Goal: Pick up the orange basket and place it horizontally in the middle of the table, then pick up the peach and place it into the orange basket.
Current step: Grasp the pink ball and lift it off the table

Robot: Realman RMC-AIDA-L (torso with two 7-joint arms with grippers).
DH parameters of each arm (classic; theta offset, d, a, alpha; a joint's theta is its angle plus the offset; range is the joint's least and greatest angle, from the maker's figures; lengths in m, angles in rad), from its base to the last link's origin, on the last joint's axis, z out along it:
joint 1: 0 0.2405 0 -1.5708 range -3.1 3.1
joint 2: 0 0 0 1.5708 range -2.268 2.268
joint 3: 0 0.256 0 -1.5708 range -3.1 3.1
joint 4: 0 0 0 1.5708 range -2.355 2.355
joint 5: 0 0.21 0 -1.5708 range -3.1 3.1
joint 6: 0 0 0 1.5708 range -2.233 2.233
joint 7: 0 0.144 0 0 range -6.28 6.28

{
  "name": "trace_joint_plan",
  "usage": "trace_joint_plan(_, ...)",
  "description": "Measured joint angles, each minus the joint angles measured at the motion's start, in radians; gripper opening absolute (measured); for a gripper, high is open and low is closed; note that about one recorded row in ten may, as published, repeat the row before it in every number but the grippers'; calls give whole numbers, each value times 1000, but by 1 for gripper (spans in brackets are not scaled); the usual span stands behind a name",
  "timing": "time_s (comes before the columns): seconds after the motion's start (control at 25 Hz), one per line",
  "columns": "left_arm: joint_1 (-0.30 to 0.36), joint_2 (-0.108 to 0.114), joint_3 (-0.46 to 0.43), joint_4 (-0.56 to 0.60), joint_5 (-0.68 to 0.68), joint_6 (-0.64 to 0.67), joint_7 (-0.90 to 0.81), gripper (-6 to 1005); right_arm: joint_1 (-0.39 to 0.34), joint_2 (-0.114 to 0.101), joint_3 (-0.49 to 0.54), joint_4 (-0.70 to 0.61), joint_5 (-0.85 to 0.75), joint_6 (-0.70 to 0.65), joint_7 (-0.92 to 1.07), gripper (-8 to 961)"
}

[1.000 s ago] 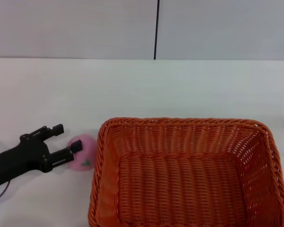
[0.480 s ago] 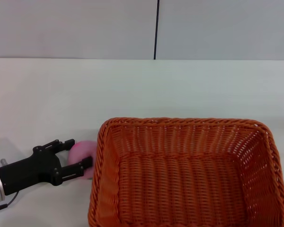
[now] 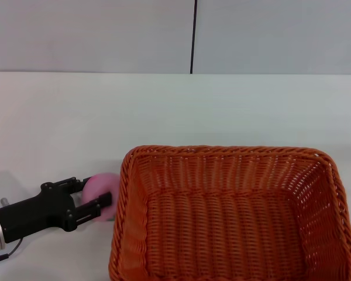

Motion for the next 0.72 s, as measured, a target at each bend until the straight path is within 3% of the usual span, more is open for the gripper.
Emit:
trace_joint_plan(0.12, 0, 1, 0, -1, 0, -6, 1, 661, 2, 0, 0, 0, 1, 0, 1, 473)
trace_joint_plan(0.36, 0, 3, -2, -1, 0, -7, 8, 479, 3, 0, 0, 0, 3, 0, 1, 473)
trace_joint_plan(0.72, 0, 2, -1, -1, 0, -13, 10, 395, 4, -1, 1, 0, 4, 0, 3, 473)
